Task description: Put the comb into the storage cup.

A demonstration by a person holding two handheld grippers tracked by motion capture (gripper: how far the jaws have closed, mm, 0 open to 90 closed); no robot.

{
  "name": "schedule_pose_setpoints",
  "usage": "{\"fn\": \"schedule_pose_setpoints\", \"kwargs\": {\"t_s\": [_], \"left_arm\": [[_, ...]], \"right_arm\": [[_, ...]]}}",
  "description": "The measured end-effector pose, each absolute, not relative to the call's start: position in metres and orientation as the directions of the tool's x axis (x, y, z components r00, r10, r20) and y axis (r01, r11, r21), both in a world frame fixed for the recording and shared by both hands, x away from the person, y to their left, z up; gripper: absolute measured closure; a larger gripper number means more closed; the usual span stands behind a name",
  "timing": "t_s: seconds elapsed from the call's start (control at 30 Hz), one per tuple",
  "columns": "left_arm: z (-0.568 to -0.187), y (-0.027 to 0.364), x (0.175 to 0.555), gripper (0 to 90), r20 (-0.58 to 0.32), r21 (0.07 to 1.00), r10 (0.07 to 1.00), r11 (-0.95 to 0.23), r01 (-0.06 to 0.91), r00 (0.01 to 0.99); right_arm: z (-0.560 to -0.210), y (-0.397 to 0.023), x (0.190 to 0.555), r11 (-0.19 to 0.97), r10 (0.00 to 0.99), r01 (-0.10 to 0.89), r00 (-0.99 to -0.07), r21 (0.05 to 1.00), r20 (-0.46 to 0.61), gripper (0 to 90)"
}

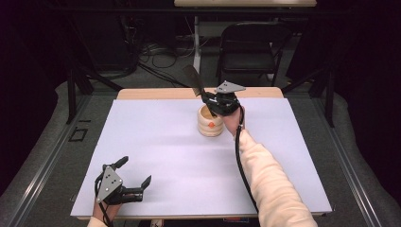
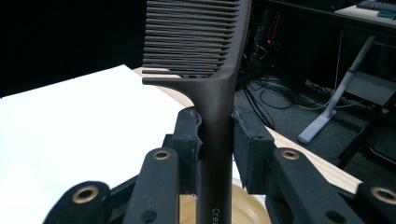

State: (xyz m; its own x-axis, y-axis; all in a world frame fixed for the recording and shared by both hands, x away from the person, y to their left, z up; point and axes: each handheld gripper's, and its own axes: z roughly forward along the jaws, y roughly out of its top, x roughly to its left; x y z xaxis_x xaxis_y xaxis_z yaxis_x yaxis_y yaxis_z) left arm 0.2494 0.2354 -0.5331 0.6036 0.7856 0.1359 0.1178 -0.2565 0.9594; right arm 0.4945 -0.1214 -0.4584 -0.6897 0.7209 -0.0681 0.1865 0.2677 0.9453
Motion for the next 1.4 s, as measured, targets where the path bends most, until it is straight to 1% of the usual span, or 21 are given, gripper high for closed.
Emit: {"fn": "schedule_pose_setpoints", "kwargs": {"t_s": [1.4], "left_arm": [[-0.533,0.236,0.249,0.1,0.137,0.960,0.786,-0.256,0.115,0.603]], "right_arm": [[-0.486,-0.125,0.498,0.278,0.720,0.241,-0.693,0.930,-0.036,72.0]]}}
